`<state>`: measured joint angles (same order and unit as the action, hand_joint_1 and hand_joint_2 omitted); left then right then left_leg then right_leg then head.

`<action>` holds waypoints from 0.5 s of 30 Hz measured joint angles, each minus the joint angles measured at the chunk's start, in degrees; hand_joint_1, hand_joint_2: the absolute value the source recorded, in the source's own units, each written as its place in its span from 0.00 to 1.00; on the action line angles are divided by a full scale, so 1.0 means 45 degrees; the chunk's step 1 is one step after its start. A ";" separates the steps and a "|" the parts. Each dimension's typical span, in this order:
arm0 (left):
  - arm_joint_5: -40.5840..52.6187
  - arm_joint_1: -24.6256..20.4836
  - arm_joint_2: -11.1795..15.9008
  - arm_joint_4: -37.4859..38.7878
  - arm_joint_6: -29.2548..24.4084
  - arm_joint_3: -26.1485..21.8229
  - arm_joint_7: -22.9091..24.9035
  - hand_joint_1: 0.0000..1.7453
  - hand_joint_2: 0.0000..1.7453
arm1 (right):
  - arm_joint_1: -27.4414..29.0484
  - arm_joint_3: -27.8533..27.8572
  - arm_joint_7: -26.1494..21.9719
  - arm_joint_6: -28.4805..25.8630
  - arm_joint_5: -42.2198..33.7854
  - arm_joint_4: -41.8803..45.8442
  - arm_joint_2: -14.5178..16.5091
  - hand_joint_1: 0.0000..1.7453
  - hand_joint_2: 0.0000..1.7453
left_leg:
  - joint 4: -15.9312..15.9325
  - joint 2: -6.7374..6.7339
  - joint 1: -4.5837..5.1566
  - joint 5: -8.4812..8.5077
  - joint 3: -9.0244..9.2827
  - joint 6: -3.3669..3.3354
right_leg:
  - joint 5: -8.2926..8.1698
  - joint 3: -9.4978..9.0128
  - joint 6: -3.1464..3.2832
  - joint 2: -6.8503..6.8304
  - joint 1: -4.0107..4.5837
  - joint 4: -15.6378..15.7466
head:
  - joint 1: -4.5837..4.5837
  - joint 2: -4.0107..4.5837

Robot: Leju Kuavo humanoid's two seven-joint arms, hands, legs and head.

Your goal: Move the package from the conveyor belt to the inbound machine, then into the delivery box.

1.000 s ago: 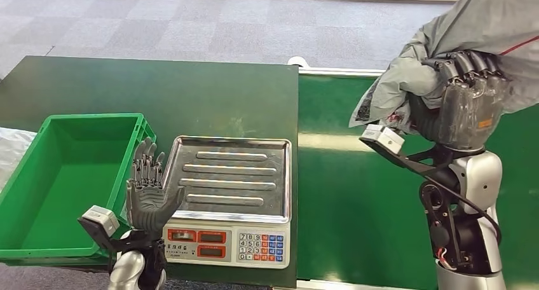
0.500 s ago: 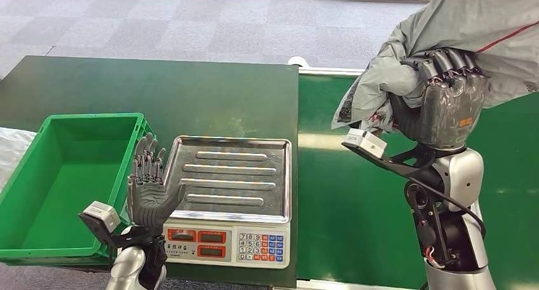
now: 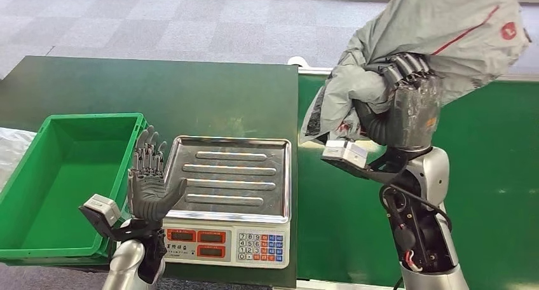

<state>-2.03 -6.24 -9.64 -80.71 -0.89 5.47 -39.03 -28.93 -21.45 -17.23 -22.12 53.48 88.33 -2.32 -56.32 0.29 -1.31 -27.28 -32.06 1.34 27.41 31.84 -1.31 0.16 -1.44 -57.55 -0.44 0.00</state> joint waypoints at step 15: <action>-0.1061 -0.0195 0.0057 0.0004 -0.1130 -0.0007 0.0265 0.00 1.00 | -0.2339 -0.2218 -0.2492 0.4489 -0.4061 -0.9007 0.2271 1.00 1.00 | 0.0000 0.0011 0.0003 0.0037 -0.0029 0.0004 | -0.0026 0.0020 0.0007 -0.0022 -0.0003 -0.0004 | 0.0006 0.0000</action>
<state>-6.81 -7.12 -9.38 -80.69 -5.97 5.44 -37.83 -39.45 -31.43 -28.44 -1.92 35.20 47.80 7.90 -56.32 0.34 -1.29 -27.12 -32.20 1.36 27.29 31.93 -1.28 0.06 -1.45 -57.57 -0.41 0.00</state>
